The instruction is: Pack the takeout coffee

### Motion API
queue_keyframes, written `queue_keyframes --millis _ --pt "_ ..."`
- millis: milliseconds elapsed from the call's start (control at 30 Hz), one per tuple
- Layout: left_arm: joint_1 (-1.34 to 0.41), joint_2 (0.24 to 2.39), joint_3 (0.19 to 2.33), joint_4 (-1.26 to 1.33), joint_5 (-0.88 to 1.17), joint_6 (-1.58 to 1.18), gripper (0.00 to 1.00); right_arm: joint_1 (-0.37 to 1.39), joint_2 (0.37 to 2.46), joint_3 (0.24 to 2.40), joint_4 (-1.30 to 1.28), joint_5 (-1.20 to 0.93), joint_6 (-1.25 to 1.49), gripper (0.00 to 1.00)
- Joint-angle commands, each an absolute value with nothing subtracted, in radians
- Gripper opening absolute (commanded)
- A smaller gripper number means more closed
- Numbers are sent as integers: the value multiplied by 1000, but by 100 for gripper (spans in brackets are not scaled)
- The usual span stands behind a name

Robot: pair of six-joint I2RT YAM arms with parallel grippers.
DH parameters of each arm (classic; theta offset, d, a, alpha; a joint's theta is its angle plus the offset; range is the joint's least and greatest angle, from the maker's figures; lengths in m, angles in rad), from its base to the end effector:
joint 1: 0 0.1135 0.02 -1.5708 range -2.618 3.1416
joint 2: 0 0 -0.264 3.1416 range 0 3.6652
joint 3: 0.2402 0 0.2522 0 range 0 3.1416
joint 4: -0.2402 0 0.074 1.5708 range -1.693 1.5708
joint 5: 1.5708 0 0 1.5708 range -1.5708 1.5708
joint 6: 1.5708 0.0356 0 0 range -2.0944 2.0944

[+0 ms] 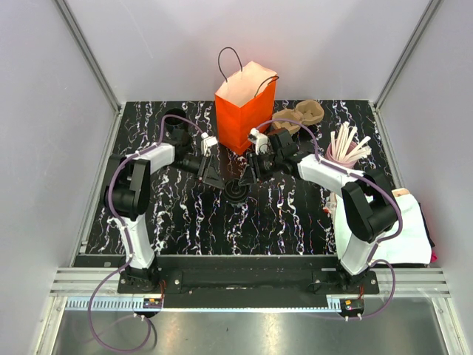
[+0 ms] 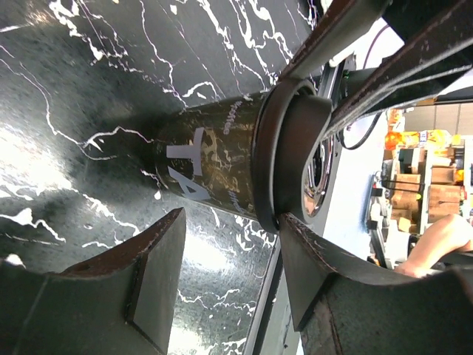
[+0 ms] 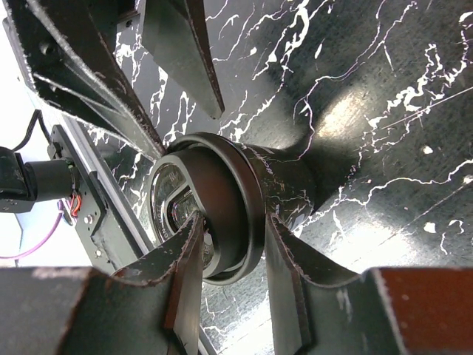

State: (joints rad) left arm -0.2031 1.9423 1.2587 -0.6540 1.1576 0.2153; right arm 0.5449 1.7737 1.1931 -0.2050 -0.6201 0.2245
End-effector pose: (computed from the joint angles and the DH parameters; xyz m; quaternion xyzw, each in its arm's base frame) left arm 0.3500 -0.1054 0.1654 0.2349 0.8001 -0.5427 0.1007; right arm 0.3174 0.2166 0.2151 -0.2556 0.8500 0.3980 0.2319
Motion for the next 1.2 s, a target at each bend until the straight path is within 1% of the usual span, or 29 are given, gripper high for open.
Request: queue_keyframes --millis 0,267,467,733,867,1167 --pt "-216 1970 1310 -601 1170 201 56 545 1793 1166 -196 -581 183 0" --pt "-216 1989 1328 -586 1230 186 56 545 1819 1160 -187 -583 184 0" --pt "-244 2013 1339 -584 1227 183 56 545 1835 1157 -183 -580 186 0" --pt "-262 2037 1333 -584 1181 170 49 545 1845 1146 -181 -572 180 0" --pt "-271 2045 1333 -586 1148 166 48 545 1855 1135 -181 -557 167 0" --pt "-295 2077 1336 -663 1052 213 42 546 1867 1101 -178 -535 140 0"
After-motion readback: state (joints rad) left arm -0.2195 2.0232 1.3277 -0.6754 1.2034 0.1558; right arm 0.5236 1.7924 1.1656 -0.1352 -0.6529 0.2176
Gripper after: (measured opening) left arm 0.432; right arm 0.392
